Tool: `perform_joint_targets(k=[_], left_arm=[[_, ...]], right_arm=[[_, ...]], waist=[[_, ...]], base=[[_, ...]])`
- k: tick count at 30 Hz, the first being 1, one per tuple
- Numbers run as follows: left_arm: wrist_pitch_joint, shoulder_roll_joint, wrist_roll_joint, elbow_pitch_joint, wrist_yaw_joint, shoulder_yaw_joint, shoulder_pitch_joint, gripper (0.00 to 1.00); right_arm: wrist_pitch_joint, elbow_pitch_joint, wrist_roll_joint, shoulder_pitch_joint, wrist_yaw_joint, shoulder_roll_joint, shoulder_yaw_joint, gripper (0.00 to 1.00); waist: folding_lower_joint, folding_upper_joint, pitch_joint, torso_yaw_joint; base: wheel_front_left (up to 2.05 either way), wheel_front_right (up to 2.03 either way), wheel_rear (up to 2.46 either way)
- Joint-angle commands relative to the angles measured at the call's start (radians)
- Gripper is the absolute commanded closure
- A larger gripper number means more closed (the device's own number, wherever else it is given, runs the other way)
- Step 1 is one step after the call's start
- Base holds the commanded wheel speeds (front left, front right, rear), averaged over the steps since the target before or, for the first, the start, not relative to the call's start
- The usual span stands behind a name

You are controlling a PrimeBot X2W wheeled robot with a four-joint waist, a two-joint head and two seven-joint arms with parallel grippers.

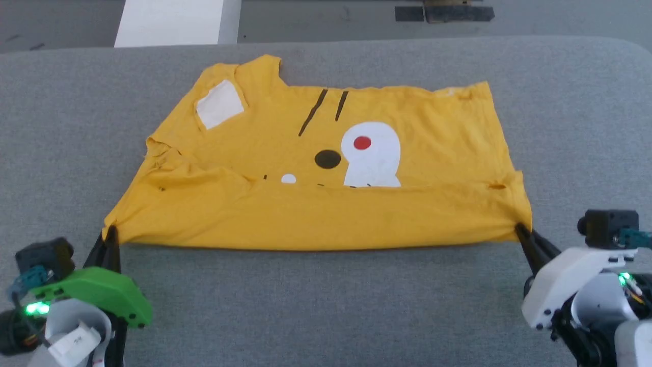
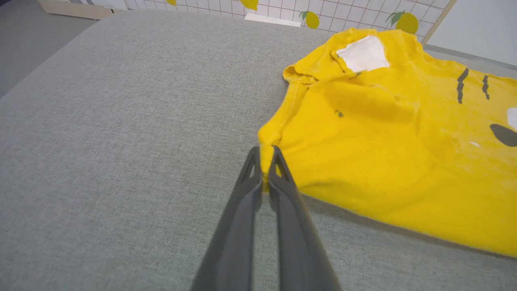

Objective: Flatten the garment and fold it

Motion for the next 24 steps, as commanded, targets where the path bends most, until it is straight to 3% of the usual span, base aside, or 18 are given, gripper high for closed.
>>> perform_joint_targets(k=[1,9,13,20,21,23,24], left_arm=[[-0.004,0.012,0.008,-0.017,0.016,0.012,0.037,1.00],[0.077,0.036,-0.018,-0.100,0.086,0.023,0.237,1.00],[0.135,0.029,-0.048,-0.098,0.083,-0.006,0.294,1.00],[0.185,-0.003,-0.087,-0.044,0.065,-0.044,0.302,1.00],[0.185,-0.008,-0.091,-0.035,0.059,-0.047,0.298,1.00],[0.171,-0.015,-0.093,-0.023,0.051,-0.048,0.286,0.00],[0.166,-0.017,-0.094,-0.020,0.045,-0.049,0.282,0.00]], right_arm=[[-0.004,-0.020,0.012,0.031,-0.002,0.000,0.003,1.00],[0.137,-0.085,0.034,0.201,-0.002,0.000,-0.047,1.00],[0.195,-0.055,0.037,0.254,-0.002,0.000,-0.064,1.00],[0.145,0.061,0.038,0.258,-0.002,0.000,-0.066,1.00],[0.125,0.078,0.040,0.253,-0.002,0.000,-0.063,0.86],[0.084,0.097,0.043,0.245,-0.002,0.000,-0.054,0.00],[0.063,0.100,0.047,0.242,-0.002,0.000,-0.053,0.00]], waist=[[0.0000,0.0000,-0.035,-0.005],[0.0000,0.0000,-0.050,-0.011],[0.0000,0.0000,-0.046,-0.011],[0.0000,0.0000,-0.045,-0.007],[0.0000,0.0000,-0.047,-0.006],[0.0000,0.0000,-0.055,-0.003],[0.0000,0.0000,-0.059,-0.002]], base=[[0.00,0.00,0.00],[0.00,0.00,0.00],[0.00,0.00,0.00],[0.00,0.00,0.00],[0.00,0.00,0.00],[0.00,0.00,0.00],[0.00,0.00,0.00]])
